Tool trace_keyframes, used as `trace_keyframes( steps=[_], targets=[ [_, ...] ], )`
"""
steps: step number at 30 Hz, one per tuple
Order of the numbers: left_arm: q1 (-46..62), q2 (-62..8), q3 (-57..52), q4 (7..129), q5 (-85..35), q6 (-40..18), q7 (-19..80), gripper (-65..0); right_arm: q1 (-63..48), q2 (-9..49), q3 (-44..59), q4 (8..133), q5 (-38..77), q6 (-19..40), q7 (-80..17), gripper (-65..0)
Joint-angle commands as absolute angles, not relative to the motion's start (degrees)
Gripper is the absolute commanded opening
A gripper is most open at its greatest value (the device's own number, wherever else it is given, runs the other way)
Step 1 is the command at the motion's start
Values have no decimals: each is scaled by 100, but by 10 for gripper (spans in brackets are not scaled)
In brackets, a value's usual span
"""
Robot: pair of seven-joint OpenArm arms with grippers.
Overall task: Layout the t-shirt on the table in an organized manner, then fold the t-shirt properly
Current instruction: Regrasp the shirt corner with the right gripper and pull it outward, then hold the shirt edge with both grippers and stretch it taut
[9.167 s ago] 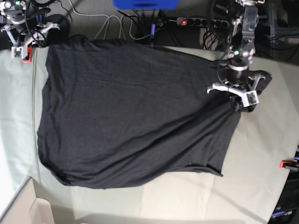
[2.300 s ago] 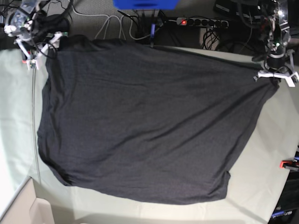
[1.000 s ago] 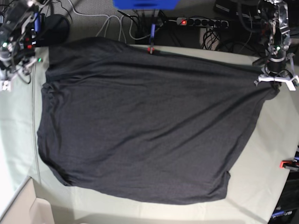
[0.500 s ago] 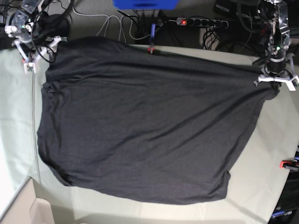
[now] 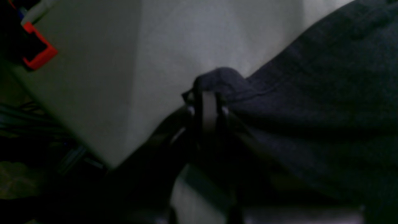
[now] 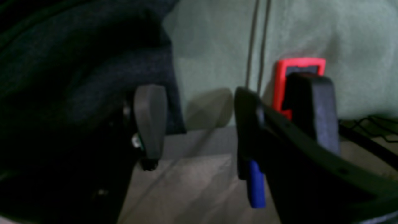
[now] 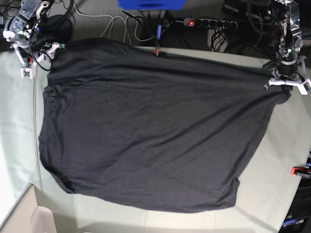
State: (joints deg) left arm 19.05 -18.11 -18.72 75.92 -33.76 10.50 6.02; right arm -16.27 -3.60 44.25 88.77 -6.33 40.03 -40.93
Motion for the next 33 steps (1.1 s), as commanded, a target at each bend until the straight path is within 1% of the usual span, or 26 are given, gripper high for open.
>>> trace_keyframes(
  steps=[1,8,10,12,13,17,20,24,29,33],
  targets=[
    [1895,-1912,-1930,7679,-3345,1086,453,-650,-1692,-409,4435,8910,-664,4000,-4154,-327],
    [1895,-1912,-1930,7679,-3345,1086,453,-650,-1930,-523,4110,8963,-646,4000,-4119,-335],
    [1895,-1912,-1921,7679,-3345,1086,453,-650,-1947,-523,4066,8963,-646,4000,-4110,-351],
    [1895,-1912,-1921,7679,-3345,1086,453,-650,-1938,-523,4066,8954,-646,4000,-4110,-401],
    [1895,-1912,-1930,7679,-3345,1086,453,-650,-1930,-523,4066,8954,-646,4000,-4110,-440],
    [1895,-1903,-1938,7679,-3345,1086,453,-650,-1921,-514,4084,8989,-646,4000,-4127,-644],
    [1895,-1903,-1938,7723,-3345,1086,453,-650,-1956,-488,4110,9191,-646,4000,-4145,-650],
    [1895,-1903,-1938,7741,-3345,1095,453,-650,-2167,-523,4145,9938,-602,4000,-4154,-650],
    [1895,-1903,-1947,7749,-3345,1095,453,-650,-2554,-593,4136,10782,-119,4000,-4163,-650],
    [1895,-1903,-1947,7749,-3345,1095,453,-650,-2774,-602,4145,11125,101,4000,-4163,-650]
  ],
)
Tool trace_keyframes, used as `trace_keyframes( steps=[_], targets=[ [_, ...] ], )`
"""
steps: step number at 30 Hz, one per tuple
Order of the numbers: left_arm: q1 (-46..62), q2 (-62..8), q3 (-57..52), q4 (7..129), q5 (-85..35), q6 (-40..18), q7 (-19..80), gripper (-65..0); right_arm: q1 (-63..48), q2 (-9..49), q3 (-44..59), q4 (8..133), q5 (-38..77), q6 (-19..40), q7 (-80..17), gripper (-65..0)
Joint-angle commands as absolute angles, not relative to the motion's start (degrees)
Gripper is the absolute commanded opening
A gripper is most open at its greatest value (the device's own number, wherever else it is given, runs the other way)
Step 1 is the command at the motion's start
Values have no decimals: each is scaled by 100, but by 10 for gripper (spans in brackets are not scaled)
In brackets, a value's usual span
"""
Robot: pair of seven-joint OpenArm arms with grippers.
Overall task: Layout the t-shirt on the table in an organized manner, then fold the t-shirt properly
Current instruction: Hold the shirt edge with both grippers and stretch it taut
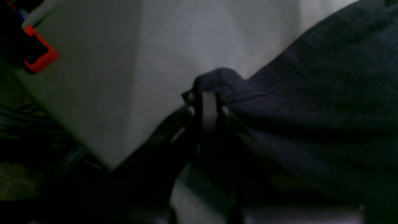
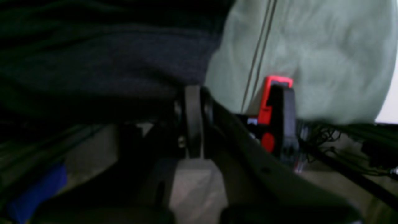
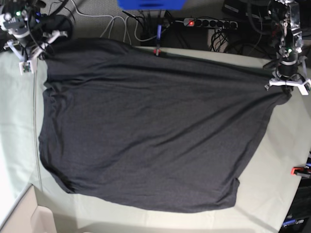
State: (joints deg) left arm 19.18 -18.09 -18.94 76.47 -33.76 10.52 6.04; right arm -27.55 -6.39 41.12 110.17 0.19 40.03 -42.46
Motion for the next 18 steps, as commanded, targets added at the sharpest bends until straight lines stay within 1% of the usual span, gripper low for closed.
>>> trace_keyframes(
  steps=[1,4,13,18],
  targets=[
    [1895,-1903,-1947,7749,-3345,1095,444,-650,-2818,-602,4145,11160,189,4000,-4163,-650],
    [1903,-1903,-1956,7785,-3345,1095,426,-650,-2897,-567,4198,11292,549,4000,-4163,-650],
    [2062,-1912,-1956,8453,-3345,1103,453,-650,-2747,-567,5059,11451,1226,4000,-4163,-650],
    [2044,-1912,-1956,8426,-3345,1103,453,-650,-2800,-593,5103,11363,1209,4000,-4163,-650]
  ],
)
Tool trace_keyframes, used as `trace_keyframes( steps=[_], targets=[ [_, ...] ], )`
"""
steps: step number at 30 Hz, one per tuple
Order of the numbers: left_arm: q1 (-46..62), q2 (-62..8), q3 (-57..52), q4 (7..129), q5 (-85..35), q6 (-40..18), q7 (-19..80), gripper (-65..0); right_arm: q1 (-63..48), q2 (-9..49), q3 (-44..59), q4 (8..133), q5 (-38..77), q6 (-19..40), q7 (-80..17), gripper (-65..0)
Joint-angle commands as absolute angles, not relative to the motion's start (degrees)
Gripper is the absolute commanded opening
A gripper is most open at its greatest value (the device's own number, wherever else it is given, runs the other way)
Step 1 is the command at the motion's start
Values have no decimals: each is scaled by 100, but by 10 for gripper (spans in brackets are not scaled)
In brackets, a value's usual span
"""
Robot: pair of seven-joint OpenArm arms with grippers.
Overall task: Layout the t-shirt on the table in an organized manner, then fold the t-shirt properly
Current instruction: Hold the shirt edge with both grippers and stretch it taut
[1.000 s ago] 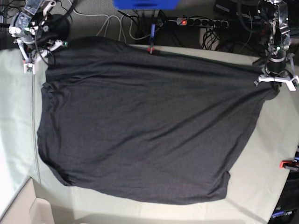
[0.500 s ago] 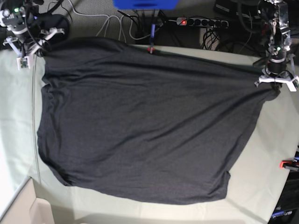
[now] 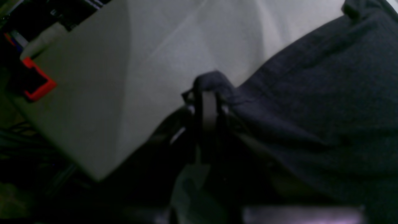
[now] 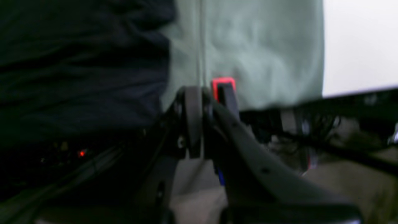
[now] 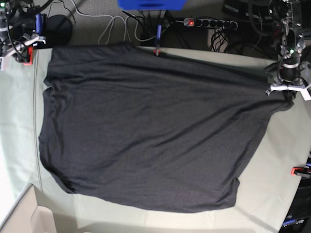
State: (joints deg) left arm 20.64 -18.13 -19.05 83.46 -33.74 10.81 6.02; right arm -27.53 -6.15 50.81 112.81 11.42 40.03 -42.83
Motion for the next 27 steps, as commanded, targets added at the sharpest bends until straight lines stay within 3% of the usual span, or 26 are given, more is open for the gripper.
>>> trace_keyframes(
  steps=[1,3,9,12,27],
  targets=[
    [2044,-1912,-1956,8426,-3345,1103,453,-650,-2809,-602,5007,11301,1209,4000,-4163,-641],
    [2044,-1912,-1956,8426,-3345,1103,453,-650,-2888,-593,4796,11134,1165,4000,-4163,-586],
    [2026,-1912,-1956,8426,-3345,1103,453,-650,-2905,-593,4198,10422,857,4000,-4163,-322],
    [2026,-1912,-1956,8426,-3345,1103,453,-650,-2879,-567,4084,10000,857,4000,-4154,-231],
    [2018,-1912,-1956,8418,-3327,1103,453,-650,-2070,-40,4075,8752,840,4000,-4145,-224]
  ],
)
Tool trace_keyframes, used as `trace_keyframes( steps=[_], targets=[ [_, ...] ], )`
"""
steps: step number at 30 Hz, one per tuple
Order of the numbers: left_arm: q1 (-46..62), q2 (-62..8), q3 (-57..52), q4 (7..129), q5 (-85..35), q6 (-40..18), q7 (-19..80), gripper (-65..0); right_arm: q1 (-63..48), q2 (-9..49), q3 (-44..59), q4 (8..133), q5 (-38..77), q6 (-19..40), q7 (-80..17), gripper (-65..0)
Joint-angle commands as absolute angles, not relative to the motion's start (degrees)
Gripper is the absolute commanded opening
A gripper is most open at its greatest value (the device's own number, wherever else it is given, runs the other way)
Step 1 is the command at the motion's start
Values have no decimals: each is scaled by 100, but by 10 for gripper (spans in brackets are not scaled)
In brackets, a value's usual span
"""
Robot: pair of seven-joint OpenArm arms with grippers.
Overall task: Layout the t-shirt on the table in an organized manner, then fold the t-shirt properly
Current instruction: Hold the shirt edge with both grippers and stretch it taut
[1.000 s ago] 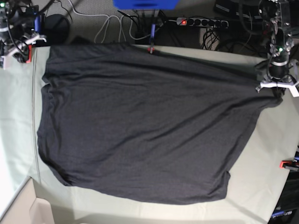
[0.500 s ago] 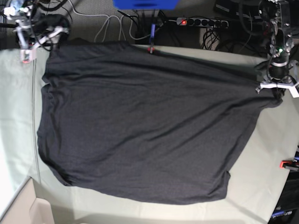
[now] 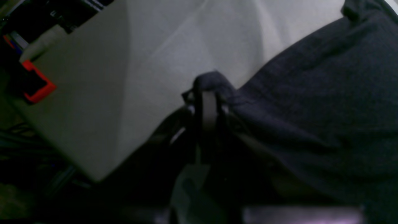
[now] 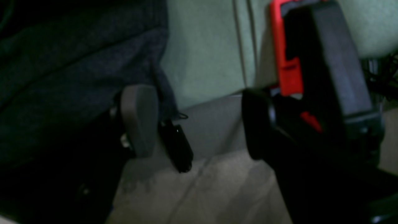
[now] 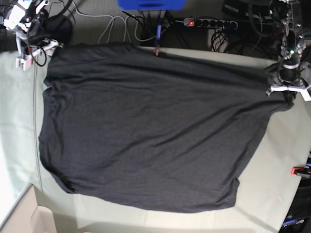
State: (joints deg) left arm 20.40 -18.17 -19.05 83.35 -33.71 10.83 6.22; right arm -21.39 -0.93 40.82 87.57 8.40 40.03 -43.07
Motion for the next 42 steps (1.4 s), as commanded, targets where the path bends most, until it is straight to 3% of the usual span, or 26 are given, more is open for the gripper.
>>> trace_keyframes(
  steps=[1,4,7,13,14,23,27,29,36,42],
  targets=[
    [2018,-1912,-1956,8418,-3336,1103,453,-650,-2035,-31,4075,8681,840,4000,-4145,-229],
    [2018,-1912,-1956,8418,-3327,1103,453,-650,-2000,13,4066,8646,848,4000,-4154,-279],
    [2018,-1912,-1956,8418,-3327,1112,453,-650,-1991,13,4057,8655,848,4000,-4154,-371],
    [2009,-1912,-1956,8418,-3336,1112,453,-650,-1815,4,4057,8664,848,4000,-4154,-644],
    [2009,-1912,-1956,8418,-3336,1112,453,-650,-1736,4,4057,8664,848,4000,-4163,-650],
    [2009,-1912,-1938,8418,-3336,1112,453,-650,-1560,119,4066,9059,848,4000,-4171,-650],
    [1974,-1903,-1930,8418,-3336,1112,453,-650,-1648,40,3908,9446,848,4000,-4611,-650],
    [1956,-1903,-1921,8418,-3336,1112,453,-650,-1675,40,3767,9552,848,4000,-4804,-610],
    [1868,-1903,-1912,8418,-3336,1112,462,-650,-1877,-13,3723,9780,848,4000,-4901,-358],
    [1851,-1903,-1912,8418,-3336,1112,462,-650,-1991,-84,3741,9745,848,4000,-4892,-310]
  ],
)
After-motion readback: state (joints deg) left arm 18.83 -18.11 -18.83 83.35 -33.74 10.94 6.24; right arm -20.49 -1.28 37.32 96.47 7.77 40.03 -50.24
